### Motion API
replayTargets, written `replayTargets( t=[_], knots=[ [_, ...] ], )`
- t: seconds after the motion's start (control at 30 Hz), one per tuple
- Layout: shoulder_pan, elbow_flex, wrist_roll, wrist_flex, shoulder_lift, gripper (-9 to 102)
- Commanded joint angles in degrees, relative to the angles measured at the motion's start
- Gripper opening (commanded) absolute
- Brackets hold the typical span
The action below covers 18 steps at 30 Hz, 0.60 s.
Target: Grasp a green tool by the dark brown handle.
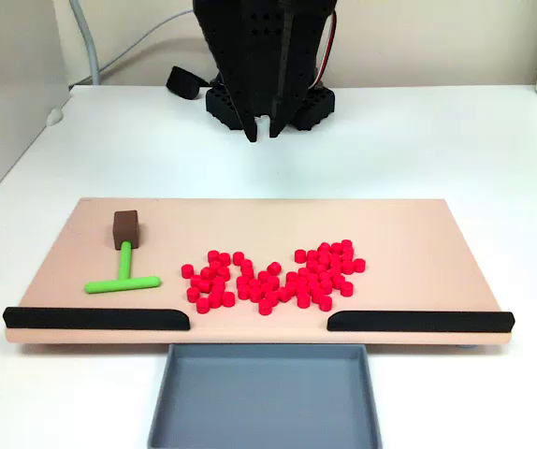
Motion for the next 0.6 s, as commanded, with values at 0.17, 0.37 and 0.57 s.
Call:
replayTargets(
  t=[0.17,0.37,0.57],
  knots=[
    [0.7,-0.53,1.58,0.18,-0.53,0],
    [1.05,-0.53,1.58,0.18,-0.26,0],
    [0.97,-0.53,1.58,0.26,-0.09,0]
  ],
)
